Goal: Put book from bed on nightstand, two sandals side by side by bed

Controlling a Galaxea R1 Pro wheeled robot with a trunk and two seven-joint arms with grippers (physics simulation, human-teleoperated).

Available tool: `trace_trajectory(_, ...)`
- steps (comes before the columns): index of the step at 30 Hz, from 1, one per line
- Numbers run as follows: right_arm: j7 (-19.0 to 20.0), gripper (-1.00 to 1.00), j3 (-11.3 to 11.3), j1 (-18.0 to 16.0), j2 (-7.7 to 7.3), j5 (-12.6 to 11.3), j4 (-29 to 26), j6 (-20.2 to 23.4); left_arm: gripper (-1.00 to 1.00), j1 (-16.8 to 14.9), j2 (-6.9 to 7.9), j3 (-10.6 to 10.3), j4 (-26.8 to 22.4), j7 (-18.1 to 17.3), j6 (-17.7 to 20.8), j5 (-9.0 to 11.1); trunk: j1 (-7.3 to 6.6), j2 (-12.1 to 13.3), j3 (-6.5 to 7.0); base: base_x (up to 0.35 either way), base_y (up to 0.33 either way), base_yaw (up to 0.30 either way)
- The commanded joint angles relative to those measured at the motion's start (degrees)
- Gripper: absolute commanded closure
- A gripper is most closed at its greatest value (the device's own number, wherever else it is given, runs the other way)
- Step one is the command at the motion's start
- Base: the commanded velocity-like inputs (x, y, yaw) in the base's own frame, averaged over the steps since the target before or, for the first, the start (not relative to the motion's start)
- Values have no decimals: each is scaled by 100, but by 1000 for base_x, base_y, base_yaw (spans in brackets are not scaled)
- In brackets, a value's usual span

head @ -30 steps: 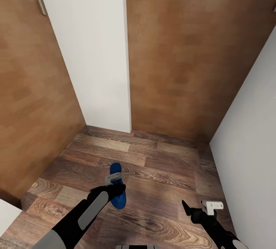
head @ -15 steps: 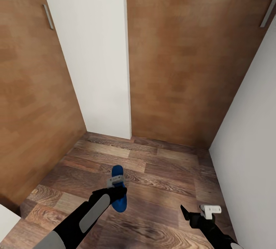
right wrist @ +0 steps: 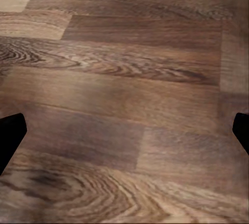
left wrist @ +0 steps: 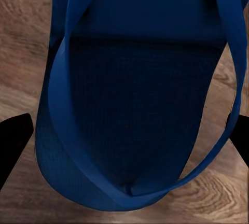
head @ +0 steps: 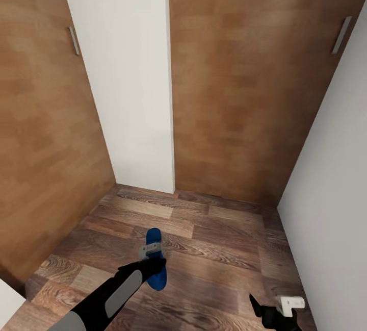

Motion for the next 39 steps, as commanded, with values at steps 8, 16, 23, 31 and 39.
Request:
trace_trajectory(8,415,-100,-13,2,-914,-248,806,-139,100,-6,169,-93,77,-167,-190,41,-22,9,173,0,0,0)
trace_trajectory(16,1426,-100,-20,3,-1056,-414,803,-229,100,-1,386,-115,82,-179,-204,48,-42,20,350,0,0,0)
trace_trajectory(23,1499,-100,-26,3,-1062,-418,331,-171,100,1,400,-127,82,-180,-198,52,-60,29,505,0,0,0)
trace_trajectory(31,1486,-100,-115,3,-1055,-410,-86,600,100,3,379,-357,82,-187,-198,52,-81,40,682,0,0,0)
trace_trajectory(39,1470,-100,-146,0,-1061,-401,-1295,1893,100,2,372,-588,82,-189,-198,61,-102,50,859,0,0,0)
